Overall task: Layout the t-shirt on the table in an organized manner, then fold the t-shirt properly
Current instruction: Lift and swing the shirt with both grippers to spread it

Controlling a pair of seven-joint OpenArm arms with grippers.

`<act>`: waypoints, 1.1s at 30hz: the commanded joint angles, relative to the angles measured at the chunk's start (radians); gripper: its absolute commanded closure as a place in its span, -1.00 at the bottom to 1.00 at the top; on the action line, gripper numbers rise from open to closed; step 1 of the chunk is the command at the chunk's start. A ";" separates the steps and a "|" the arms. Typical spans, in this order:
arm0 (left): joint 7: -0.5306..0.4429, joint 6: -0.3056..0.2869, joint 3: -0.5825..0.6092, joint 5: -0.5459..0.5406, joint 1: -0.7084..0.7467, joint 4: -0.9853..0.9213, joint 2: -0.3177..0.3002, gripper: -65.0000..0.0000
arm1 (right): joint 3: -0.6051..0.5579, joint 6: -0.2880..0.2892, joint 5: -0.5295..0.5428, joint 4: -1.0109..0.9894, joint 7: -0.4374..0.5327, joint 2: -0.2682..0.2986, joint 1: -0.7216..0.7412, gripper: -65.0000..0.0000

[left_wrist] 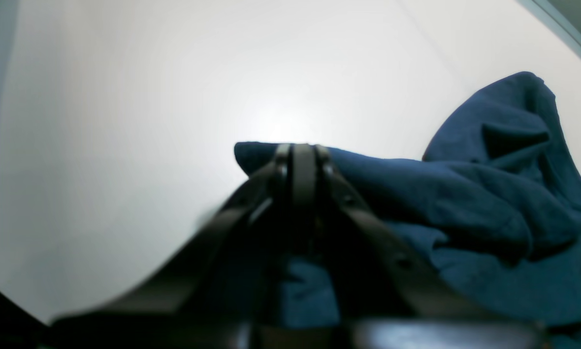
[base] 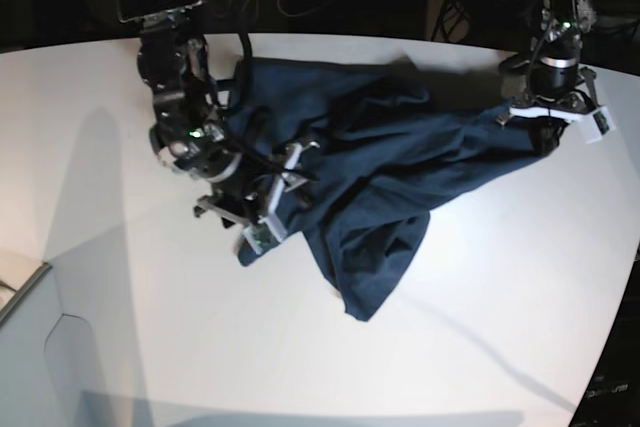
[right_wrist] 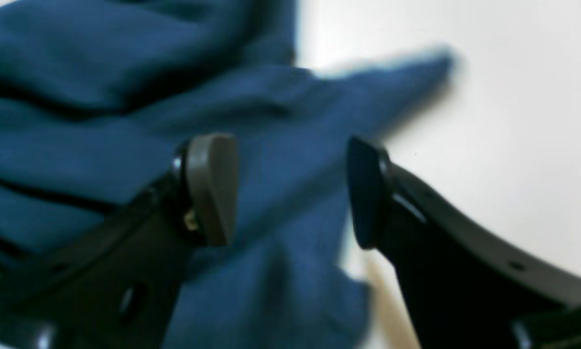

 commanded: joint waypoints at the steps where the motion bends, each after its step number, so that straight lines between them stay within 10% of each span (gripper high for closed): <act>1: -0.025 -0.006 -0.003 -0.001 0.015 0.026 0.004 1.00 | -0.026 0.012 0.012 0.021 0.024 -0.006 0.021 -0.11; 7: -0.025 -0.006 0.060 0.008 0.016 0.184 0.009 1.00 | -0.040 0.012 0.012 0.026 0.026 -0.024 0.022 -0.11; 21: -0.025 -0.006 0.508 0.011 -0.395 0.295 0.019 1.00 | 0.492 0.012 0.012 0.280 0.024 0.074 -0.131 -0.11; 33: -0.029 -0.006 0.849 0.066 -0.765 -0.041 0.297 1.00 | 0.816 0.012 0.012 0.311 0.024 0.062 -0.298 -0.11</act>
